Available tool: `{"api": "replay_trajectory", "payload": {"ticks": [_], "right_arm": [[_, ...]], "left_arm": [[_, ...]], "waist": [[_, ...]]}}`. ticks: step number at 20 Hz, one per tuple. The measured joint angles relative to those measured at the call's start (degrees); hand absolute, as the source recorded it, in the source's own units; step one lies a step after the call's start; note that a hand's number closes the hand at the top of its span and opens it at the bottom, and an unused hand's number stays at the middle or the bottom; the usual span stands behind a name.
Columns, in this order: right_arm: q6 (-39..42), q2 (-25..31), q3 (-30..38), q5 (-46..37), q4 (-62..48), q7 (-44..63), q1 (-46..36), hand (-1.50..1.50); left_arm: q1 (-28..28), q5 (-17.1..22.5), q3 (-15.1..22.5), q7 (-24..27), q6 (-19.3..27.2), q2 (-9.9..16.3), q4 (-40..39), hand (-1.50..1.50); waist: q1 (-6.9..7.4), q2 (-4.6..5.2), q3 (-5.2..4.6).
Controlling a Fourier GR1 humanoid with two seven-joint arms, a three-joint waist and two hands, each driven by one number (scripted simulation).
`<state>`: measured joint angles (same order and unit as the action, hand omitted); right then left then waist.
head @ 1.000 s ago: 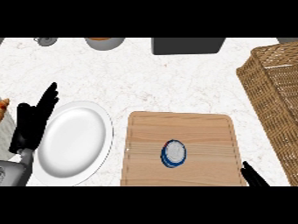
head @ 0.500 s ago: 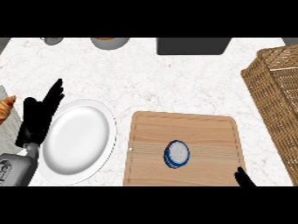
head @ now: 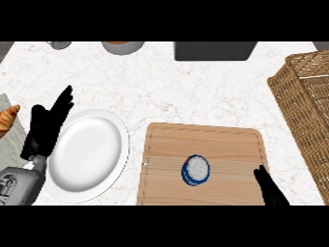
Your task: Pick the can from the cutting board and place it in the basket
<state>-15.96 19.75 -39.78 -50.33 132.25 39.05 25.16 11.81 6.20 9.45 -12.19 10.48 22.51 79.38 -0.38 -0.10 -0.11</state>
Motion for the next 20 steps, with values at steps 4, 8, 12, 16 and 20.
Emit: {"api": "replay_trajectory", "payload": {"ticks": [4,8,12,16,20], "right_arm": [[1.59,-2.74,-1.86,-4.56,-0.56,3.12,-3.09,-1.5],[1.72,-5.51,-3.37,-7.27,-3.58,3.9,-5.39,-1.5],[0.15,-7.32,-3.15,-7.82,-8.12,2.83,-7.1,-1.5],[-0.49,-9.61,-0.73,-6.93,-13.62,1.43,-10.91,-1.5],[-1.17,-11.45,-1.43,-8.11,-15.87,1.03,-11.9,-1.5]], "left_arm": [[0.62,-1.0,-1.37,0.59,-0.95,-0.5,-1.3,0.0],[0.51,-2.04,-2.32,0.59,-1.68,-1.82,-1.26,0.0],[0.25,-3.19,-3.38,-0.09,-2.55,-2.68,-0.45,0.0],[0.06,-4.42,-4.07,0.06,-3.37,-3.77,-0.33,0.0],[-0.63,-5.07,-5.74,0.11,-4.86,-3.92,-0.14,0.0]], "waist": [[0.08,0.03,0.05],[0.2,0.04,0.09],[0.26,0.05,0.1],[0.33,0.08,0.11],[0.32,0.07,0.12]]}}
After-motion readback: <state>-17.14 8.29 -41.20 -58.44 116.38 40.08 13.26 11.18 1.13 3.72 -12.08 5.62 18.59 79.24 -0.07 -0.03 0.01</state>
